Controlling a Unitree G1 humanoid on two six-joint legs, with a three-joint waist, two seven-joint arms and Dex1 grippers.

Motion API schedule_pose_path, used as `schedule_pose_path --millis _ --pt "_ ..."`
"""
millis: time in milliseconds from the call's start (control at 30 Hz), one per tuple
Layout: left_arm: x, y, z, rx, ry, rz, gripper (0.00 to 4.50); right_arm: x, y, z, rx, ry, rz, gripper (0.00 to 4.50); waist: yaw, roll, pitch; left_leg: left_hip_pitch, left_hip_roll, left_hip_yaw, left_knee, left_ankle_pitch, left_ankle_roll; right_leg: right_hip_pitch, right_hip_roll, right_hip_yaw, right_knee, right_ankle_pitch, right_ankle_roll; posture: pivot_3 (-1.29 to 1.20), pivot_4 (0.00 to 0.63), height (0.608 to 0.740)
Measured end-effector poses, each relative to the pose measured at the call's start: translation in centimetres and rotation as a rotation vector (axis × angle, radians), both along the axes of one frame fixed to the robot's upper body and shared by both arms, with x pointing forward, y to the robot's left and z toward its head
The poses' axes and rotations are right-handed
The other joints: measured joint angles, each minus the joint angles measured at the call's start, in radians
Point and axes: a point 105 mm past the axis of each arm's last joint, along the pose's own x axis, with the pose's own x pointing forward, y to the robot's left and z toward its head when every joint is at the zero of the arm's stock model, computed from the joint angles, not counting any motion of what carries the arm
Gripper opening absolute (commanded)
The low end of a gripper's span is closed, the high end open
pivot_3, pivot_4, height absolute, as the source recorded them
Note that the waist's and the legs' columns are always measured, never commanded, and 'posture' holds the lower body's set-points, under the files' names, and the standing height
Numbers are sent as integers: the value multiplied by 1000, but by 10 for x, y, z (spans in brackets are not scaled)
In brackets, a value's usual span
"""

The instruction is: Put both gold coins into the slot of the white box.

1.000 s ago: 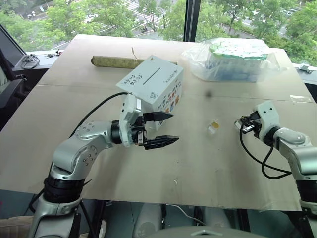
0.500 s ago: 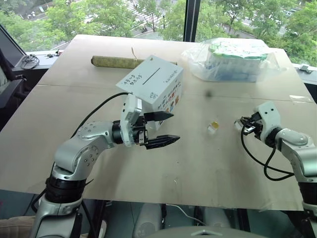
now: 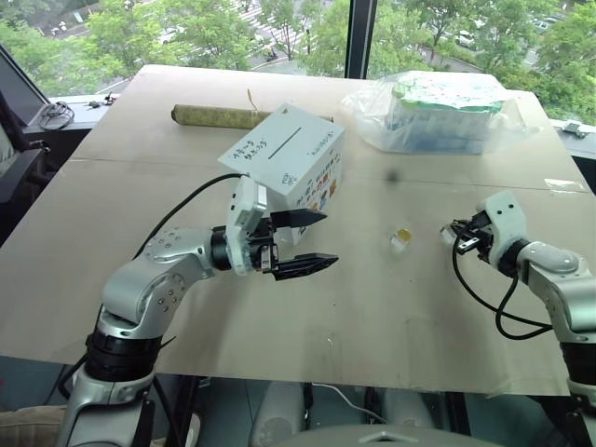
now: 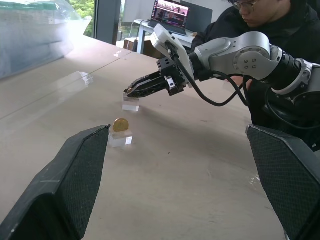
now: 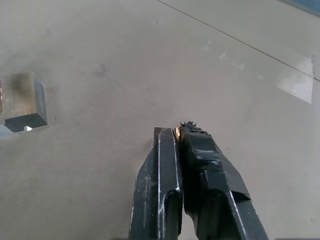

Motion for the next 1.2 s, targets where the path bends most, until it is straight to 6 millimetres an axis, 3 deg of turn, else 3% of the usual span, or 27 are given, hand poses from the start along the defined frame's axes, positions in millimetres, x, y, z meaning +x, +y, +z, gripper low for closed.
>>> schedule_pose_path --millis 200,800,900,967,1200 --pt "0 0 -1 0 2 1 4500 2 1 1 53 12 -27 60 1 0 0 0 0 0 0 0 0 0 0 0 0 0 0 0 150 740" --pt "-4 -1 -2 3 -2 -7 4500 3 -6 -3 -11 18 -33 60 0 0 0 0 0 0 0 0 0 0 0 0 0 0 0 0 150 740" --pt "-4 -1 -2 3 -2 -7 4500 3 -6 -3 -14 17 -32 969 0 0 0 0 0 0 0 0 0 0 0 0 0 0 0 0 150 740" --pt "-4 -1 -2 3 -2 -7 4500 3 -6 -3 -15 13 -32 1854 0 0 0 0 0 0 0 0 0 0 0 0 0 0 0 0 150 740" --pt "-4 -1 -2 3 -2 -7 4500 2 -5 -2 -5 17 -28 1854 0 0 0 0 0 0 0 0 0 0 0 0 0 0 0 0 150 740"
